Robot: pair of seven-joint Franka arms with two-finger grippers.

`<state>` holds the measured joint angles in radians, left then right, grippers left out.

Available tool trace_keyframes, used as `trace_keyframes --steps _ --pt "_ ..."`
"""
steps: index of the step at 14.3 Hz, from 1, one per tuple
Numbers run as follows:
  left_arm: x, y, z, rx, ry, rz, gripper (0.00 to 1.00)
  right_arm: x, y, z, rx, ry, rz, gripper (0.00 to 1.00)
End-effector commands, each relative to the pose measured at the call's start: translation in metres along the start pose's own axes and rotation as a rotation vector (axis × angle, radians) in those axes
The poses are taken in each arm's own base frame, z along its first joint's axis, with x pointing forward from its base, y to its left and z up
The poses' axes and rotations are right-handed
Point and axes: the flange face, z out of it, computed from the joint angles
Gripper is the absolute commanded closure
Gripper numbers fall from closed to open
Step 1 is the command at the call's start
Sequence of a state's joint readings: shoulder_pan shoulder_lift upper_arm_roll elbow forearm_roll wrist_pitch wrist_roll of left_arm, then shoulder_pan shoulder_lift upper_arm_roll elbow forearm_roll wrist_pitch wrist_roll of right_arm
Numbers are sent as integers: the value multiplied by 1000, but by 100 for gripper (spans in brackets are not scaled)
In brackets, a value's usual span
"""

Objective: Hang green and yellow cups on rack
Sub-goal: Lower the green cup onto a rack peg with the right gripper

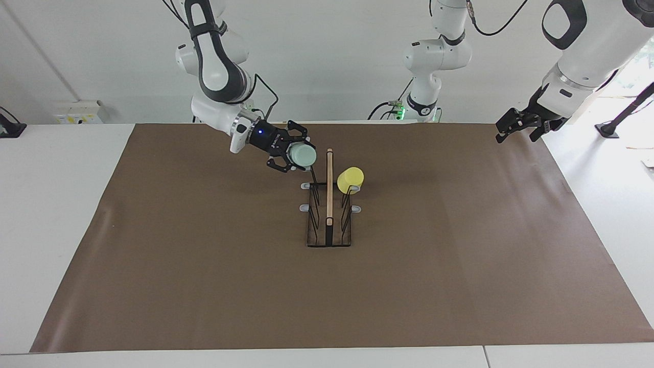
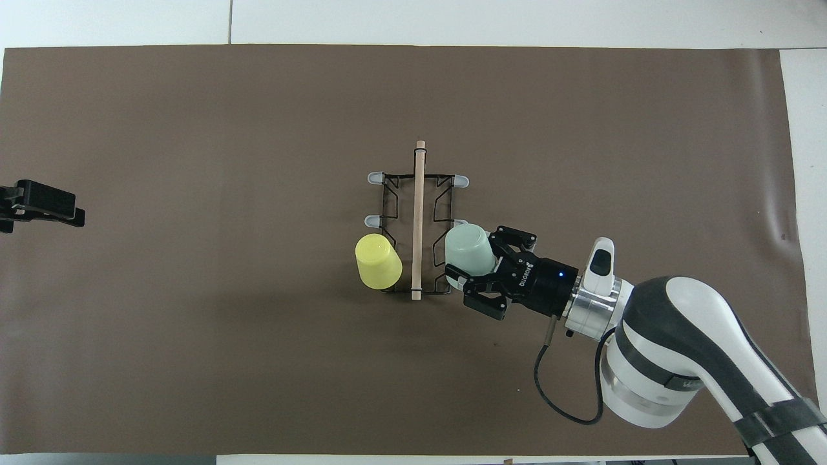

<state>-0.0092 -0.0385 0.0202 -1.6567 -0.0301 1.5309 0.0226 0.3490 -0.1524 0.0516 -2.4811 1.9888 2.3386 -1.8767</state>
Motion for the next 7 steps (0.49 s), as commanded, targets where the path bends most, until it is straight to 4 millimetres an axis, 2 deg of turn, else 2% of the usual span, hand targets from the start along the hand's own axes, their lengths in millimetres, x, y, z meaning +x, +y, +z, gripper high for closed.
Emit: trace_keyframes --steps 1,7 --pt "-3 0 0 24 -4 7 0 2 3 3 -21 22 -3 100" --pt "3 1 1 26 45 -21 0 -2 13 15 -21 10 -12 100"
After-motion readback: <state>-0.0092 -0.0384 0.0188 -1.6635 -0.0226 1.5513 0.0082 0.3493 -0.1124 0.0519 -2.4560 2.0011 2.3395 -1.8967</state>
